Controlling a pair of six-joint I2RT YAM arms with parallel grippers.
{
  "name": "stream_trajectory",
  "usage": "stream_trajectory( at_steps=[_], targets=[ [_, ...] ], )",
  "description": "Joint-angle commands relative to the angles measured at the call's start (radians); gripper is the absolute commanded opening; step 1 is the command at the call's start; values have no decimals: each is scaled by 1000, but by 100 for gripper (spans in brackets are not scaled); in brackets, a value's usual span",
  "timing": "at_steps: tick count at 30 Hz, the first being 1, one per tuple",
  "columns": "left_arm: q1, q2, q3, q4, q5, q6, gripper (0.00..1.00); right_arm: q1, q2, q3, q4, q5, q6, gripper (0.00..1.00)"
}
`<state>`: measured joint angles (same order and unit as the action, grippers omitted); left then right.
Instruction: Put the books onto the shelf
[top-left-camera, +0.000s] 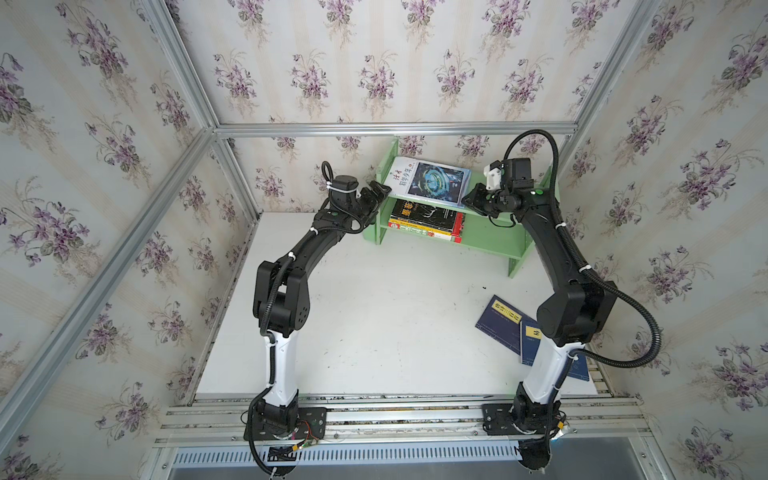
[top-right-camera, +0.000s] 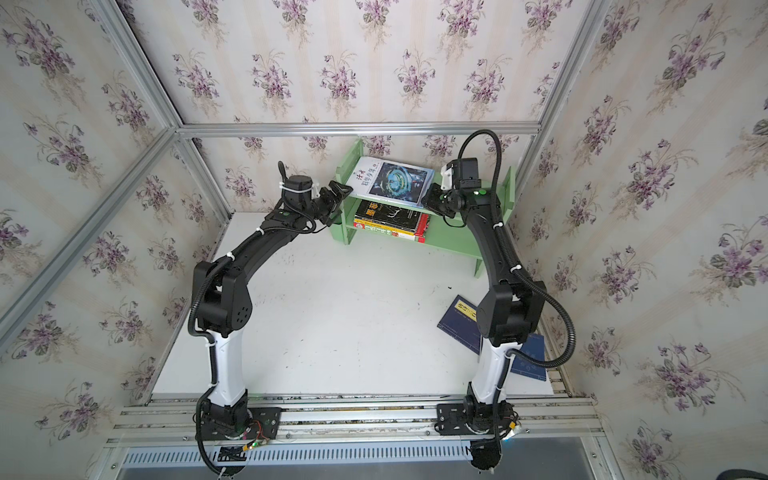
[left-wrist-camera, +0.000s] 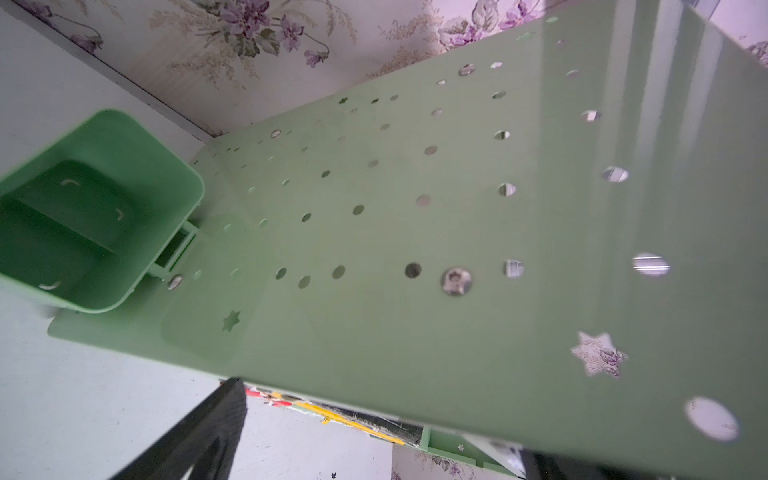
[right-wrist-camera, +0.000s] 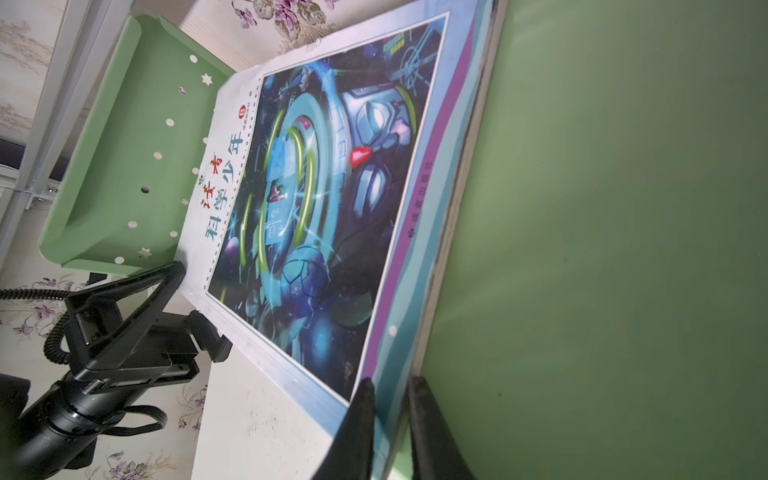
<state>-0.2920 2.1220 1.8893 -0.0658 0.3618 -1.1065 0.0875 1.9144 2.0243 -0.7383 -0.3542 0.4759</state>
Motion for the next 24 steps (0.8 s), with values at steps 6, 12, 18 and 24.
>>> stream_trajectory(
  at_steps=[6, 12, 18, 24],
  targets=[
    [-2, 15, 0, -72, 6, 17, 99, 3, 3, -5, -157, 27, -19, 21],
    [-2, -10, -1, -36, 10, 46, 99, 2, -17, -3, -143, 39, -34, 31],
    [-2, -115, -88, 159, 44, 111, 99, 0, -94, -7, -76, 51, -81, 45],
    [-2, -256, -261, 340, 76, 152, 99, 0, -233, -106, 20, 33, -147, 59]
  ],
)
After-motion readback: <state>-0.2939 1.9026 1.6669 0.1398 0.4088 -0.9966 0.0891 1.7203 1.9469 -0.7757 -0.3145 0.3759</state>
